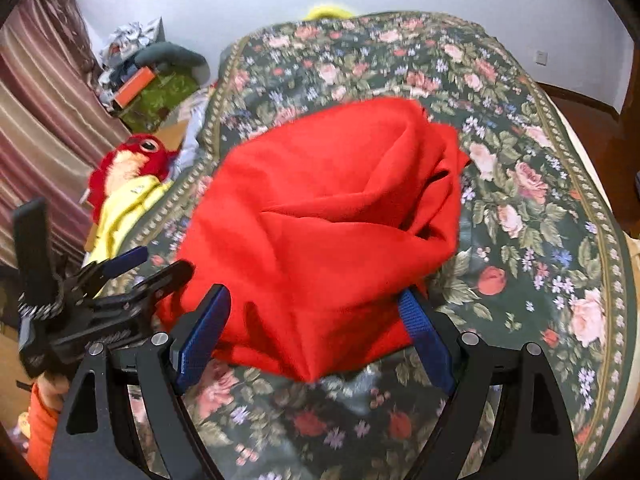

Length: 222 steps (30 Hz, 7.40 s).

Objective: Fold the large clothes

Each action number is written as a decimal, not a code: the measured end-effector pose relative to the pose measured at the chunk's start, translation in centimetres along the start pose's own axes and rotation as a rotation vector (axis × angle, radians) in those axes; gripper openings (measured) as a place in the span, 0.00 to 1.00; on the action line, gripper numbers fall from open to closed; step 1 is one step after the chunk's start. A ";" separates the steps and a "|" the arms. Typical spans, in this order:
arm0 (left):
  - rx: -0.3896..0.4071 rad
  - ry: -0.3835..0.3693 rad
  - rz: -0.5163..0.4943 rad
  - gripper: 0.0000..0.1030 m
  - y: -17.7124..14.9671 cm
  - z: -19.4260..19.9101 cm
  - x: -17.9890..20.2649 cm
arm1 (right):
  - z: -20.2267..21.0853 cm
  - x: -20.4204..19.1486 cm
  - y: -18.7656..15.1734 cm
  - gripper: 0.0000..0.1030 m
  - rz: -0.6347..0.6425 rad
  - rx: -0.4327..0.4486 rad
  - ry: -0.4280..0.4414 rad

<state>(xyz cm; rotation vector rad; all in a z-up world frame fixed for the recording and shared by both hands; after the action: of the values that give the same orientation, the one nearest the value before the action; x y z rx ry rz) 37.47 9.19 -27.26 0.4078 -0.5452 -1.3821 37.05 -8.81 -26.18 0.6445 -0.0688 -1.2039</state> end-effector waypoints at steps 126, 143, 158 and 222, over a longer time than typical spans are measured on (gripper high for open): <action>-0.241 -0.132 0.273 0.71 6.5 -11.2 -20.0 | -16.0 -11.4 9.6 0.30 0.087 -0.261 0.224; -0.190 -0.054 0.286 0.81 2.6 -2.6 -17.5 | -5.4 -9.2 7.2 0.55 0.209 -0.124 0.036; 0.404 -0.049 0.021 0.81 5.9 24.4 -7.3 | 19.3 -19.9 6.3 0.55 0.322 0.467 0.237; 0.774 0.190 0.017 1.00 -6.4 36.1 -0.7 | 28.2 -19.0 -4.5 1.00 0.307 0.813 0.043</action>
<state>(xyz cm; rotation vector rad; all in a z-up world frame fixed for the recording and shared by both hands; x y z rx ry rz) 11.13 10.47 -1.78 1.1404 -0.9148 -1.0571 15.27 -4.99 0.09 1.3126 -0.6222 -0.8353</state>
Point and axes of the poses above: each gripper's, at about its wrist camera, not at the fingertips, and z roughly against the way its jaws point, x to its right, y to its top, the point moved 7 cm from there along -z, roughly the way its jaws point
